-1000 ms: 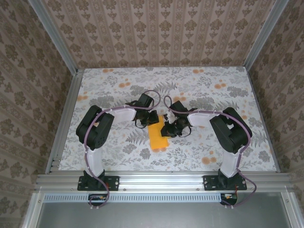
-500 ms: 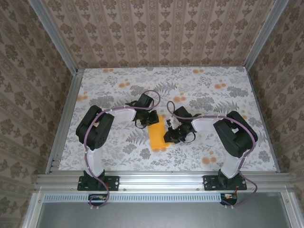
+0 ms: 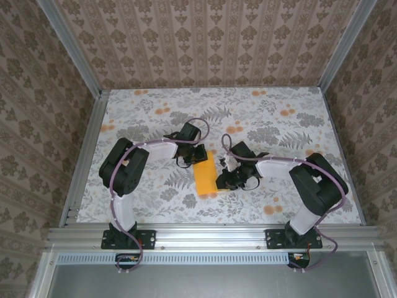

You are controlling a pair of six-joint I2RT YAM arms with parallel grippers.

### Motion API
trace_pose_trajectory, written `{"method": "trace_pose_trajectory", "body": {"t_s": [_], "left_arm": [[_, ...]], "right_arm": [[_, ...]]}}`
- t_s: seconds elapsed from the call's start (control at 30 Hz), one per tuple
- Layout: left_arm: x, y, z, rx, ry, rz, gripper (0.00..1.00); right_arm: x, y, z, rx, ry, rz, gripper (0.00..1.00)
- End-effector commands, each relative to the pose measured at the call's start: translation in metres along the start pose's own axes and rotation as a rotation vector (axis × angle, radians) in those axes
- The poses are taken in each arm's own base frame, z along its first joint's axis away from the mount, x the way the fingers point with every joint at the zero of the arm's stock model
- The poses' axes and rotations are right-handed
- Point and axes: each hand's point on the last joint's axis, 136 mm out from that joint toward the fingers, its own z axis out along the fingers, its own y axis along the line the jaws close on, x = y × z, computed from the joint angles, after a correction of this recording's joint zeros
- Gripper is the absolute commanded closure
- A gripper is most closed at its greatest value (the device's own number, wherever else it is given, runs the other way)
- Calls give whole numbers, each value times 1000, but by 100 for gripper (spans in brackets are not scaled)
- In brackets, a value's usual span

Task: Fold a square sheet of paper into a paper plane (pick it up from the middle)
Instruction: Fold the square sheet of paper in half at the center of the table.

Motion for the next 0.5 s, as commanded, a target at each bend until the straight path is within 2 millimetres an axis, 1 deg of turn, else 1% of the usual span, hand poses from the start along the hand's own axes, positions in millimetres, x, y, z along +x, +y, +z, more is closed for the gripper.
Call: {"method": "trace_pose_trajectory", "body": {"t_s": [0.0, 0.07, 0.13, 0.2, 0.33, 0.4, 0.47], "left_arm": [[24, 41, 10, -138, 63, -36, 89], [20, 31, 5, -112, 53, -26, 89], [12, 17, -5, -74, 32, -10, 88], [6, 4, -13, -39, 11, 9, 88], [-4, -25, -23, 70, -13, 61, 86], [-7, -33, -23, 96, -17, 76, 86], [-9, -36, -19, 105, -11, 79, 85]], "right_arm": [[-33, 18, -6, -30, -93, -33, 84], [-42, 13, 1, -16, -91, -15, 84], [-51, 6, 9, 5, -98, 5, 85], [-54, -1, 14, 21, -92, 20, 85], [-51, -13, 21, 60, -73, 39, 85], [-47, -18, 22, 77, -60, 44, 85], [-44, -22, 24, 86, -47, 48, 86]]}}
